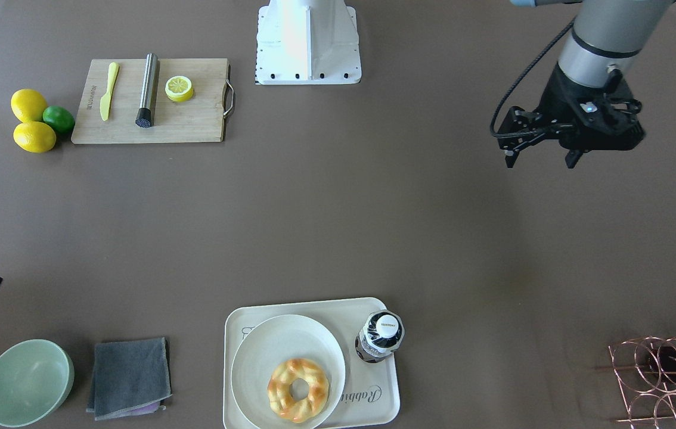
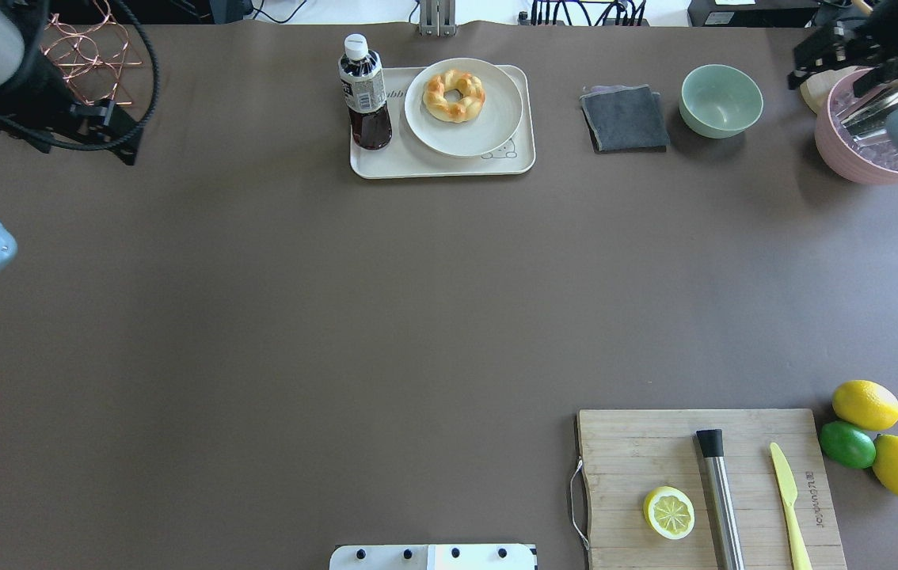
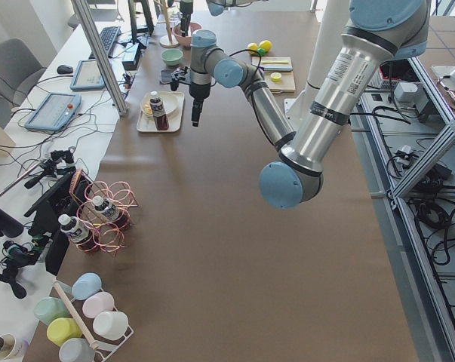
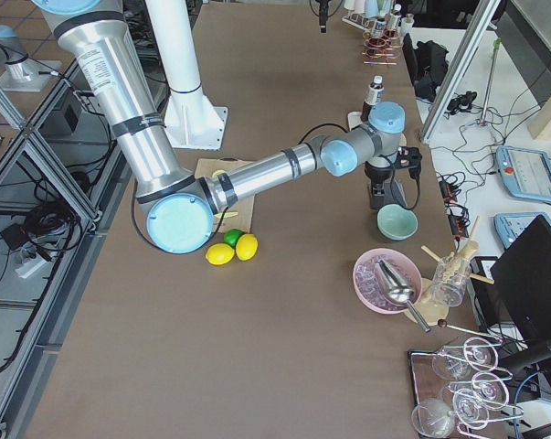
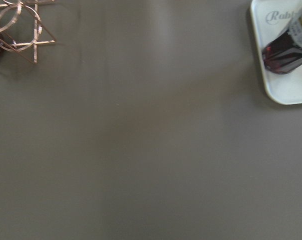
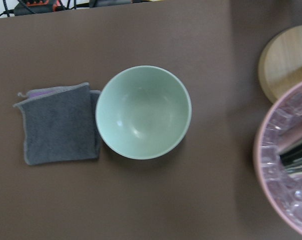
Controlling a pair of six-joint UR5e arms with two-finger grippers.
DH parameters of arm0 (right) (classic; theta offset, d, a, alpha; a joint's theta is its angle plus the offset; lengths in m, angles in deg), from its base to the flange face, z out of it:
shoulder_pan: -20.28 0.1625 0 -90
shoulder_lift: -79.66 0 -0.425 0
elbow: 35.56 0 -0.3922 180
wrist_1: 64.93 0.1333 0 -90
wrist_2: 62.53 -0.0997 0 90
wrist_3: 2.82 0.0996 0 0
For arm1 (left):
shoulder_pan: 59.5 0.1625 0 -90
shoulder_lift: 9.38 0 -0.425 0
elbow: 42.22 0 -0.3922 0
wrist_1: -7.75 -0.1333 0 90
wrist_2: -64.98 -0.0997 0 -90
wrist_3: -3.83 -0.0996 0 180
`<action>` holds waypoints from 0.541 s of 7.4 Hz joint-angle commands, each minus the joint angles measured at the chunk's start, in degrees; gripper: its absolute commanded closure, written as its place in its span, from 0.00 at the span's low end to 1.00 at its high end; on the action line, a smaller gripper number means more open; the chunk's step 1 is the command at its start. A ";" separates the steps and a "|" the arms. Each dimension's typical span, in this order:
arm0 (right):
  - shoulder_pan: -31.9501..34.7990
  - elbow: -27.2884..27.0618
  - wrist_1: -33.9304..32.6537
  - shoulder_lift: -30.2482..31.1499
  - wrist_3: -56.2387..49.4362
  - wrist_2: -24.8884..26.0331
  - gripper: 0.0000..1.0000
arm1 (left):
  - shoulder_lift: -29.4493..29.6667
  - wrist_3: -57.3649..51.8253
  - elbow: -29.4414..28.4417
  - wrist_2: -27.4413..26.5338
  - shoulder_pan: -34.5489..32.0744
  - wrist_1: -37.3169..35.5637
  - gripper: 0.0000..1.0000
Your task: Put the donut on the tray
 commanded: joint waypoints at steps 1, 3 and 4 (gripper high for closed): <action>11.89 -1.89 -7.28 8.07 -24.27 -3.30 0.00 | -11.38 -25.72 0.67 6.67 -14.54 -0.84 0.03; 18.31 -1.89 -15.88 8.62 -40.37 -2.60 0.00 | -20.70 -45.32 -1.42 13.00 -25.89 -0.75 0.03; 20.26 -1.89 -17.57 9.05 -44.88 -1.55 0.00 | -24.22 -53.85 -3.26 13.20 -31.08 -0.49 0.03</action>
